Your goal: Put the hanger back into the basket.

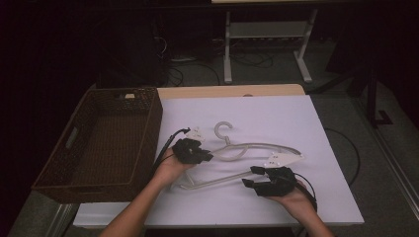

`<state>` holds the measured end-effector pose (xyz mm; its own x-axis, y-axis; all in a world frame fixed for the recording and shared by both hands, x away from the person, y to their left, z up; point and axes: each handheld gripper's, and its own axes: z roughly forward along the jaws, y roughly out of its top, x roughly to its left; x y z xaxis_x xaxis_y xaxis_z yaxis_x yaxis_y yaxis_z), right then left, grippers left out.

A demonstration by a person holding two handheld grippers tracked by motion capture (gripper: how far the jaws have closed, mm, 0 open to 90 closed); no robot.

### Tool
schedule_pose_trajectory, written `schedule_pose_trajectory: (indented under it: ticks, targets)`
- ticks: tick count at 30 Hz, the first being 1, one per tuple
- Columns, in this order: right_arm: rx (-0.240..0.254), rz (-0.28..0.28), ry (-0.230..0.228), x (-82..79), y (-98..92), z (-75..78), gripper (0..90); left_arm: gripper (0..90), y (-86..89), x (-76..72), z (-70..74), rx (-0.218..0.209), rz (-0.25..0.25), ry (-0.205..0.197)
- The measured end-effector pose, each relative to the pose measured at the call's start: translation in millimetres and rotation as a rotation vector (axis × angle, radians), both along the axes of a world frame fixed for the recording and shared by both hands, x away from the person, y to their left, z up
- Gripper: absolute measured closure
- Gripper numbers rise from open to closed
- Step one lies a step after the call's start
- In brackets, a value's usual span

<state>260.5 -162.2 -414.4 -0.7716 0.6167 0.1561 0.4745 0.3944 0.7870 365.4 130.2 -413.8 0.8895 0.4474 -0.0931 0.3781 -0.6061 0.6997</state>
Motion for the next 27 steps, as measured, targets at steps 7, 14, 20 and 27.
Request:
schedule_pose_trajectory:
  ticks: [7,14,20,27]
  targets:
    - [-0.004,-0.018,-0.021,-6.7,-11.1,0.2,38.6,81.7,6.1,4.0,20.9,-0.012,0.045,-0.012]
    - [0.008,-0.041,-0.030,-5.2,-15.5,2.1,35.4,81.7,7.1,6.7,43.3,-0.032,0.088,-0.026]
    - [0.007,-0.053,-0.048,-3.0,-19.2,2.6,32.3,81.7,10.0,7.8,65.1,-0.019,0.119,-0.029]
    - [0.009,-0.078,-0.047,-1.9,-21.0,3.2,21.3,81.6,17.1,9.0,94.1,-0.036,0.137,-0.044]
